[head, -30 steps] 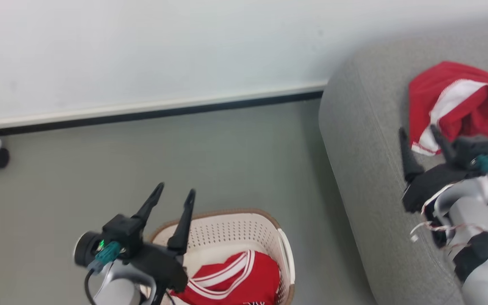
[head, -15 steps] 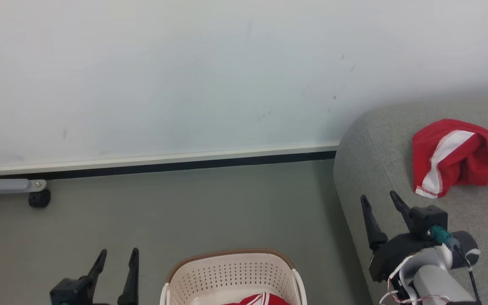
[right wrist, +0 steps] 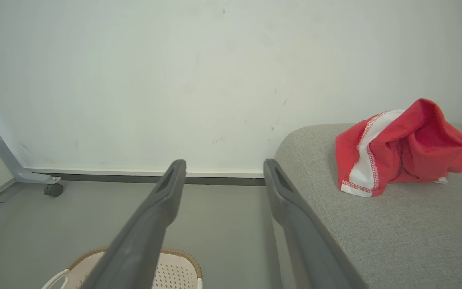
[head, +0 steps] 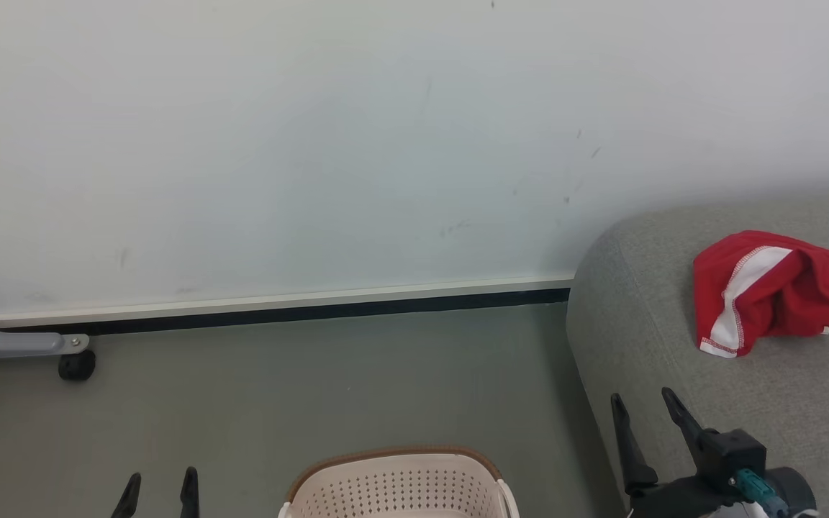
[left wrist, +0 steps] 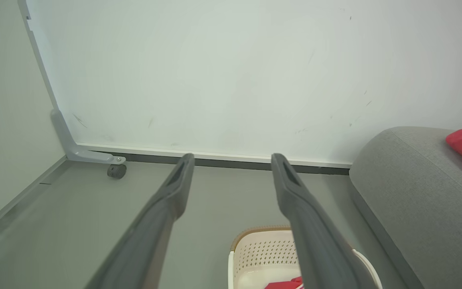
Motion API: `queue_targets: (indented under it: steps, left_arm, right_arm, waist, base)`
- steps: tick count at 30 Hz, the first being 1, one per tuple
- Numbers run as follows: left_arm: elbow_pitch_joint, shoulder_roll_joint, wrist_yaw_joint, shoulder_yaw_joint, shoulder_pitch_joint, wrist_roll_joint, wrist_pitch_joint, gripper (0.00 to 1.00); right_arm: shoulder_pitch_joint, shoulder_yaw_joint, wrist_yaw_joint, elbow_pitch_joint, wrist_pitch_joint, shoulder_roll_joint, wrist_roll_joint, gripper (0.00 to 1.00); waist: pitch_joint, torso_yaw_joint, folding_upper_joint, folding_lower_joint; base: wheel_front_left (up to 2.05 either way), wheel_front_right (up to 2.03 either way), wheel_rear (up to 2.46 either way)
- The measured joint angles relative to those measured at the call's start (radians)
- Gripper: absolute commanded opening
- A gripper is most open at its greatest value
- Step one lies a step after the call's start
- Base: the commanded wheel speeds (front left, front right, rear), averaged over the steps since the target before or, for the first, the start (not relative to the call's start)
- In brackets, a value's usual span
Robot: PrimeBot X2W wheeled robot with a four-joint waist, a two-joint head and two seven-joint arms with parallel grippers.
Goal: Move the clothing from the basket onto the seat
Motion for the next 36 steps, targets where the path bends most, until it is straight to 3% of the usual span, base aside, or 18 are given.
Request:
queue_targets:
  steps: [17, 36]
  left_arm:
    - [-0.089, -0.026, 0.008, 0.071, 0.088, 0.061, 0.000, 1.00]
    - [-0.122, -0.050, 0.008, 0.099, 0.097, 0.093, 0.000, 1.00]
  right_arm:
    - [0.156, -0.070, -0.027, -0.201, 0.000, -0.024, -0.009, 1.00]
    - [0.180, -0.098, -0.033, -0.272, 0.000, -0.023, -0.020, 1.00]
  waist:
    - [0.009, -0.010, 0.0000, 0.0000]
    - [0.025, -0.008, 0.0000, 0.0000]
  base:
    - [0.00, 0.00, 0.00]
    - [0.00, 0.00, 0.00]
